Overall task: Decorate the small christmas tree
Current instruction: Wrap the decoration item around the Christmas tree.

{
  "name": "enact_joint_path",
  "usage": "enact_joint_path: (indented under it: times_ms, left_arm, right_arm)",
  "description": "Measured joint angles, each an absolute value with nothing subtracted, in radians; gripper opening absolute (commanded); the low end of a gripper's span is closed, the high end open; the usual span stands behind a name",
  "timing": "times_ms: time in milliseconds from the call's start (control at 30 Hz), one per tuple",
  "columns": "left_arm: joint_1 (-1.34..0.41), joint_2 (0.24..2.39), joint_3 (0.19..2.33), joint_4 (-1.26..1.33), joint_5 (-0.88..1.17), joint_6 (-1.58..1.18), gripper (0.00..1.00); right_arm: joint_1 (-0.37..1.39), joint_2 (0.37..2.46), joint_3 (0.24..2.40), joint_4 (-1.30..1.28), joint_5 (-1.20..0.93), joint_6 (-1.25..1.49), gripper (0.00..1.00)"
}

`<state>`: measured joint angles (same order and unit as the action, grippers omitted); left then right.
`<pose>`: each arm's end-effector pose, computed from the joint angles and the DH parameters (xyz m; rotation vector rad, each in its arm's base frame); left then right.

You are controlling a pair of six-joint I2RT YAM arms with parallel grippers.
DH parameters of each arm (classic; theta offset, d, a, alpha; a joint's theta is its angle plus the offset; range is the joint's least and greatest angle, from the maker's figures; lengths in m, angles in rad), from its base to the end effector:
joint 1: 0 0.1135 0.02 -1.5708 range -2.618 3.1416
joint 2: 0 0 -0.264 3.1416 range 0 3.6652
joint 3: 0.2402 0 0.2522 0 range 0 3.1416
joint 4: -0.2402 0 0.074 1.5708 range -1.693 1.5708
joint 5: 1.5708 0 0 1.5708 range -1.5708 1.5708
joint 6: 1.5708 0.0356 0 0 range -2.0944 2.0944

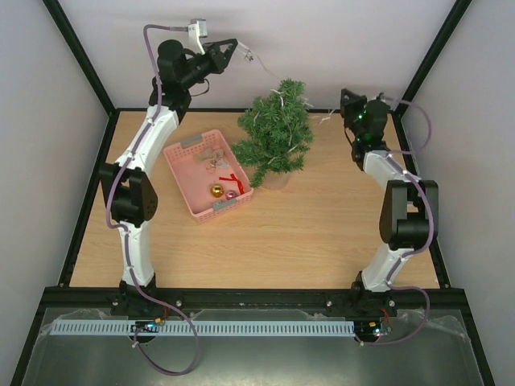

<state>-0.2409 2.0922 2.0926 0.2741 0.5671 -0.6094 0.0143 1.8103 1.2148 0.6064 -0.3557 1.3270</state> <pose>0.4777 -0.1370 0.4307 0.2592 1.3998 -1.0764 0.4262 0.0185 0.2834 0.7906 1.5312 1.3040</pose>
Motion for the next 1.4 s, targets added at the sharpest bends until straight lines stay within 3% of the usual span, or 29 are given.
enact_joint_path:
  times_ms: [233, 700, 933, 1233, 1300, 1400]
  left_arm:
    - [-0.235, 2.068, 2.091, 0.223, 0.507, -0.529, 0.02]
    - [-0.177, 2.016, 2.090, 0.097, 0.254, -0.400, 0.02]
    - [-0.122, 2.014, 2.070, 0.046, 0.184, -0.381, 0.03]
    - [-0.073, 1.995, 2.054, -0.003, 0.164, -0.358, 0.03]
    - [-0.073, 1.976, 2.041, -0.022, 0.164, -0.347, 0.03]
    - [-0.072, 1.940, 2.023, -0.047, 0.168, -0.335, 0.03]
  right_arm:
    - [0.014, 1.700, 1.290, 0.706, -0.337, 1.127, 0.02]
    - [0.014, 1.705, 1.309, 0.974, -0.292, 0.920, 0.02]
    - [0.019, 1.795, 1.466, 0.827, -0.334, 0.901, 0.02]
    - [0.054, 1.837, 1.468, 0.682, -0.388, 0.875, 0.02]
    - [0.072, 1.851, 1.470, 0.660, -0.411, 0.866, 0.06]
    - [0.087, 1.865, 1.491, 0.590, -0.440, 0.839, 0.20]
